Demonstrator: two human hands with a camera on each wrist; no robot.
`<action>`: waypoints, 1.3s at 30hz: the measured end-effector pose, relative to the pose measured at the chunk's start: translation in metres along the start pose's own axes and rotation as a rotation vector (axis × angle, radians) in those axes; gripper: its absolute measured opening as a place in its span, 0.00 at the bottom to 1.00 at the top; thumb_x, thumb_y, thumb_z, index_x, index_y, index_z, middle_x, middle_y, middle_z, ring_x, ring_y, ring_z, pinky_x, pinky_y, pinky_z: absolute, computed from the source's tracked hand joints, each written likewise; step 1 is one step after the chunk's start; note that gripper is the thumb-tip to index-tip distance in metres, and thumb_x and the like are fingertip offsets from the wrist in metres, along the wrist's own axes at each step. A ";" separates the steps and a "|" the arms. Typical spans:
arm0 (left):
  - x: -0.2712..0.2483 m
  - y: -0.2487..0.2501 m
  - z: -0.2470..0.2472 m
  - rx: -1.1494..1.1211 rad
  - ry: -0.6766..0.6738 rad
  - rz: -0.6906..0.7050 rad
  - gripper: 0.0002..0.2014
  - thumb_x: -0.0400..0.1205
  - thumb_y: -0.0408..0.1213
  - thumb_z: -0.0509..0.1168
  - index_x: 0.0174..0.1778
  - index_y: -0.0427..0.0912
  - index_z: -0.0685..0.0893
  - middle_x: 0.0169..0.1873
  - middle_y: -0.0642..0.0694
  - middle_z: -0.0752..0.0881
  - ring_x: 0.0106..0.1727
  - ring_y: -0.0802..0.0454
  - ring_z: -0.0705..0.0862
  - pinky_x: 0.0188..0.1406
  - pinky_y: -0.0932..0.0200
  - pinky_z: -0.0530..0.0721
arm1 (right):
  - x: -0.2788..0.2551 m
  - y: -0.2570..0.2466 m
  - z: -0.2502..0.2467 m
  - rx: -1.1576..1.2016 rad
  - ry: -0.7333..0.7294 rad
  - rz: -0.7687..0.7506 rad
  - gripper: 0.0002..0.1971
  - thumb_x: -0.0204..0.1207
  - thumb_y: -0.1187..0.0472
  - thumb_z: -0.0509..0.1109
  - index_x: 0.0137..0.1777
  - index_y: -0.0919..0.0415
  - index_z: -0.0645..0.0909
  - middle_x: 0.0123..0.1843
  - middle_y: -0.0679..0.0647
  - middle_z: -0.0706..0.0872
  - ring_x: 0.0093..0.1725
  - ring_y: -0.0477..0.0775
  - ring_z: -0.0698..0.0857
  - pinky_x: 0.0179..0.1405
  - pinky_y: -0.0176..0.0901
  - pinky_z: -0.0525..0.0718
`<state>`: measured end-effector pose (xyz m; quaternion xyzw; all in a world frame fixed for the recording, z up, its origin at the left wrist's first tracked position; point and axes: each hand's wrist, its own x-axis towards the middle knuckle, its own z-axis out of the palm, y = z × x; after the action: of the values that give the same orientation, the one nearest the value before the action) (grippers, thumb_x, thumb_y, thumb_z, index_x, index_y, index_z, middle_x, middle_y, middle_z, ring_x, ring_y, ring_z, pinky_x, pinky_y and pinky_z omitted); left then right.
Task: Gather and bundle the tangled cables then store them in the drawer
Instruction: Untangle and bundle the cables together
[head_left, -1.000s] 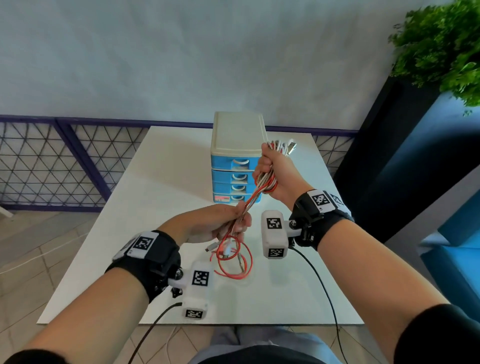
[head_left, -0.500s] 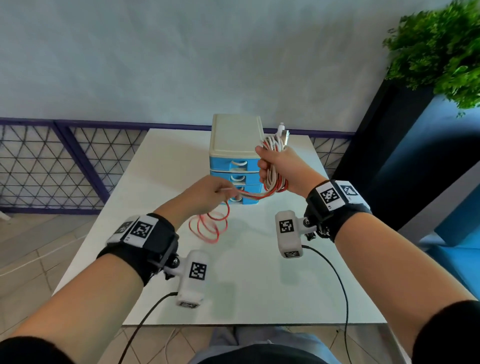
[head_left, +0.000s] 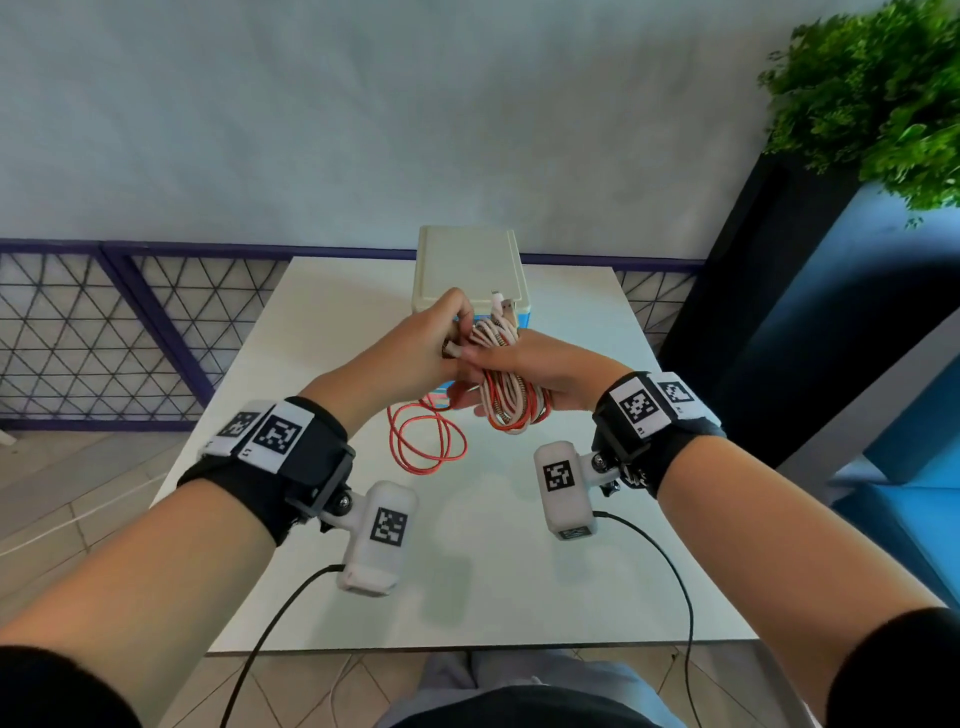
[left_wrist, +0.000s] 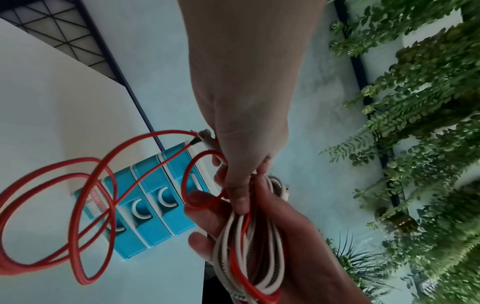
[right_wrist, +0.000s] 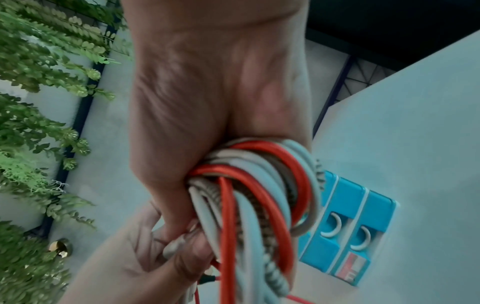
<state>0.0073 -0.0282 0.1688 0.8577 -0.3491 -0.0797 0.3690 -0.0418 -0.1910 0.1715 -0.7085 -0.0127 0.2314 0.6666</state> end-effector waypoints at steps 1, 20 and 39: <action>0.000 0.000 0.001 0.018 -0.013 0.005 0.20 0.75 0.32 0.72 0.47 0.47 0.64 0.40 0.46 0.88 0.34 0.54 0.82 0.35 0.61 0.79 | -0.001 0.002 0.001 -0.007 -0.014 0.017 0.10 0.83 0.60 0.64 0.58 0.66 0.78 0.54 0.69 0.86 0.50 0.61 0.90 0.52 0.51 0.88; -0.001 -0.012 -0.011 -0.159 -0.220 -0.307 0.26 0.67 0.48 0.78 0.57 0.50 0.75 0.39 0.51 0.88 0.39 0.51 0.86 0.48 0.53 0.85 | -0.013 0.010 -0.011 -0.110 0.162 0.009 0.06 0.81 0.61 0.68 0.44 0.63 0.79 0.32 0.56 0.85 0.28 0.50 0.85 0.34 0.44 0.88; -0.006 -0.023 0.002 -0.264 -0.042 -0.237 0.08 0.82 0.37 0.65 0.56 0.47 0.82 0.49 0.43 0.89 0.47 0.50 0.87 0.52 0.56 0.85 | -0.016 0.013 -0.017 -0.137 0.082 0.128 0.06 0.81 0.61 0.67 0.51 0.64 0.80 0.41 0.58 0.89 0.31 0.49 0.88 0.33 0.42 0.89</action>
<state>0.0150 -0.0142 0.1508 0.8350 -0.2396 -0.1857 0.4592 -0.0543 -0.2135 0.1642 -0.7608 0.0439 0.2428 0.6003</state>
